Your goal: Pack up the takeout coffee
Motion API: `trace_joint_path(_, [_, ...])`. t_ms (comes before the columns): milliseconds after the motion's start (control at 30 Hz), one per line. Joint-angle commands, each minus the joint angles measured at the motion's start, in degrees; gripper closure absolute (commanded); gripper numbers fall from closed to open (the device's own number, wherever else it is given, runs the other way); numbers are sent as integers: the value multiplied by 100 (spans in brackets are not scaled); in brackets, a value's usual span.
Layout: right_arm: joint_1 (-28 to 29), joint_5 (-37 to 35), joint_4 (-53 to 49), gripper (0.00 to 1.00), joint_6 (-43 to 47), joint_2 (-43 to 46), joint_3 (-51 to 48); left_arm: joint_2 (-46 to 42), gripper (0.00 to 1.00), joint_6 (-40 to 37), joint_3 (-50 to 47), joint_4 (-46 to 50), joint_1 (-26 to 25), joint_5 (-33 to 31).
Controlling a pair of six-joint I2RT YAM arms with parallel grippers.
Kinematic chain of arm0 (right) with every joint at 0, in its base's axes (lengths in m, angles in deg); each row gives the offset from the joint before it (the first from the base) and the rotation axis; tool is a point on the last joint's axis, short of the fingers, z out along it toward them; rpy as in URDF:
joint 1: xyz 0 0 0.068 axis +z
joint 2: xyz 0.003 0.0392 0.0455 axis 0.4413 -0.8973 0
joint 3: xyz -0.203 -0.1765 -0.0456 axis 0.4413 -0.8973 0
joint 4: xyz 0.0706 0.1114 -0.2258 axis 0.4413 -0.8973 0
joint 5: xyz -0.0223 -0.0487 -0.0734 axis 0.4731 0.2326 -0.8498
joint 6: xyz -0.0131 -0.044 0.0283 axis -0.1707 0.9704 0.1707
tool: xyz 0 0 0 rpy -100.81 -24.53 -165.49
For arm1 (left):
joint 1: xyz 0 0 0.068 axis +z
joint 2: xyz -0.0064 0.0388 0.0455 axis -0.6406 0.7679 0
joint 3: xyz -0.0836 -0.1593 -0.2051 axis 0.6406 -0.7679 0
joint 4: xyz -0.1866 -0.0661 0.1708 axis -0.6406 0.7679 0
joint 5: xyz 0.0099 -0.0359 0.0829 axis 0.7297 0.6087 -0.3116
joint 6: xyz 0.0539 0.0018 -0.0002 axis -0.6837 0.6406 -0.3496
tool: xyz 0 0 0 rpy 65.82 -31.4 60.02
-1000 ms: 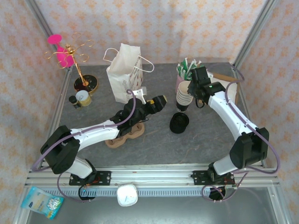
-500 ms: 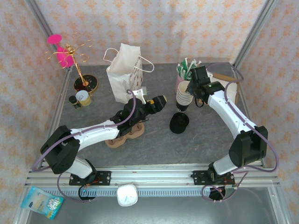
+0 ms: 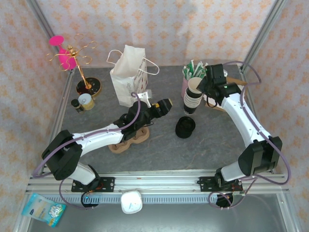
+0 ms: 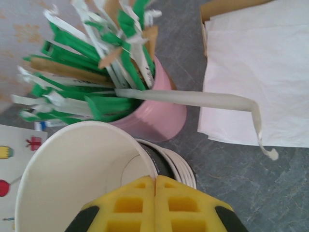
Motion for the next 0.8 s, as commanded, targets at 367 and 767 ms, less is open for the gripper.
trace_joint_path(367, [47,79,-715,100,-35,824,1011,-646,13,-314,111,775,-21,-318])
trace_joint_path(767, [1392,351,-552,100,-53,817,544,-2061,12,-558,-260,2438,-16,-973])
